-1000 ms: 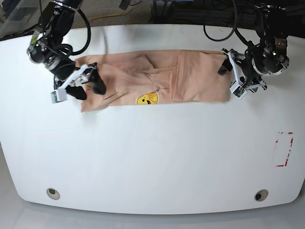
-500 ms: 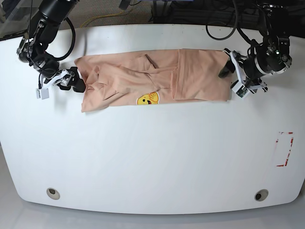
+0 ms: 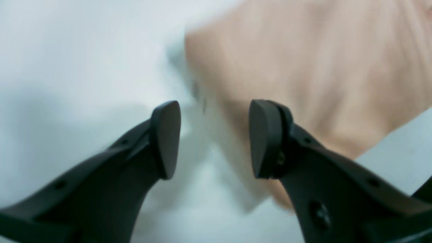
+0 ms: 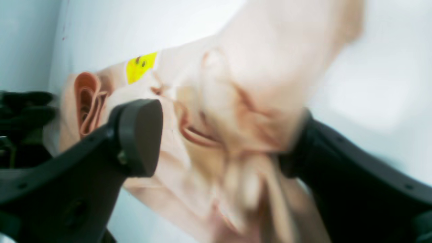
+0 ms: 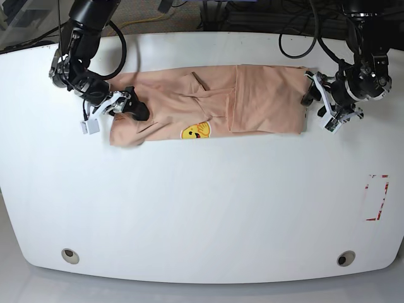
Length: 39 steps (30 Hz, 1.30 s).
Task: Fold the T-shirt properly
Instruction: 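Grasp both shirt ends and push them toward each other, then fold the shirt in half, bringing the left gripper's end onto the right gripper's end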
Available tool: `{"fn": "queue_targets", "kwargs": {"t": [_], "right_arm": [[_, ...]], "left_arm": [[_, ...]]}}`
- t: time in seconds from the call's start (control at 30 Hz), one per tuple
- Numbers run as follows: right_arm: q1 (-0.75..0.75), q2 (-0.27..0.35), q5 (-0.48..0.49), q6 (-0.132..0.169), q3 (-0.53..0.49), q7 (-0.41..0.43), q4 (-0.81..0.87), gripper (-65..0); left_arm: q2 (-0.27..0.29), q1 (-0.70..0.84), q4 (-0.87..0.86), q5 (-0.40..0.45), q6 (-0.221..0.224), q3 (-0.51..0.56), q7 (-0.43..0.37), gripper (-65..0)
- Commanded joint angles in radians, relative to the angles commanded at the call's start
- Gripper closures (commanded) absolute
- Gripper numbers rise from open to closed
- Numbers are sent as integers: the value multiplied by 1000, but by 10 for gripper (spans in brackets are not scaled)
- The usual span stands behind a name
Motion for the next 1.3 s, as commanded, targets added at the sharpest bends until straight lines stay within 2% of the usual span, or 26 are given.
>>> {"fn": "queue_targets", "kwargs": {"t": [0.03,0.13,0.23,0.3,0.43,0.5,0.57,0.6,0.7,0.87,0.97,1.23,1.3], "right_arm": [[0,2,0,0,-9,8,-2,-419],[0,6,-2,0,-31,25,-2,-254],[0,6,-2,0,-38,26,6,-62],[0,11,-2,0,-38,26,20,-21],[-5,34,-2,-2,-40,26,114,-14],[-18,54,-2,-8,-40,26,175,-14],[-26,81,0,-34,-43,26,229,-14],[-29,98,0,-57,-44,25,261,-14],[-32,138,0,-78,-44,25,321,-14],[-23,187,0,-78,-46,-8,382,-14],[-17,195,0,-78,-55,-17,408,-14],[20,189,-2,-78,-195,-17,433,-14],[32,189,-3,-78,-218,-12,431,-14]], "left_arm": [[8,-8,-8,0,0,0,0,-294],[18,-15,-29,2,0,0,0,-293],[23,-17,-54,2,0,2,0,-293],[28,-18,-66,2,0,25,0,-293],[51,-55,-78,3,0,71,0,-293],[72,-64,-80,34,0,81,0,-293],[106,-71,-87,75,0,89,0,-293],[146,-89,-94,106,0,91,0,-293],[222,-127,-117,183,0,91,0,-294],[344,-213,-184,282,0,133,0,-294],[377,-239,-206,296,0,187,0,-293],[476,-259,-230,298,0,285,0,-293],[485,-272,-230,298,0,298,0,-293]]}}
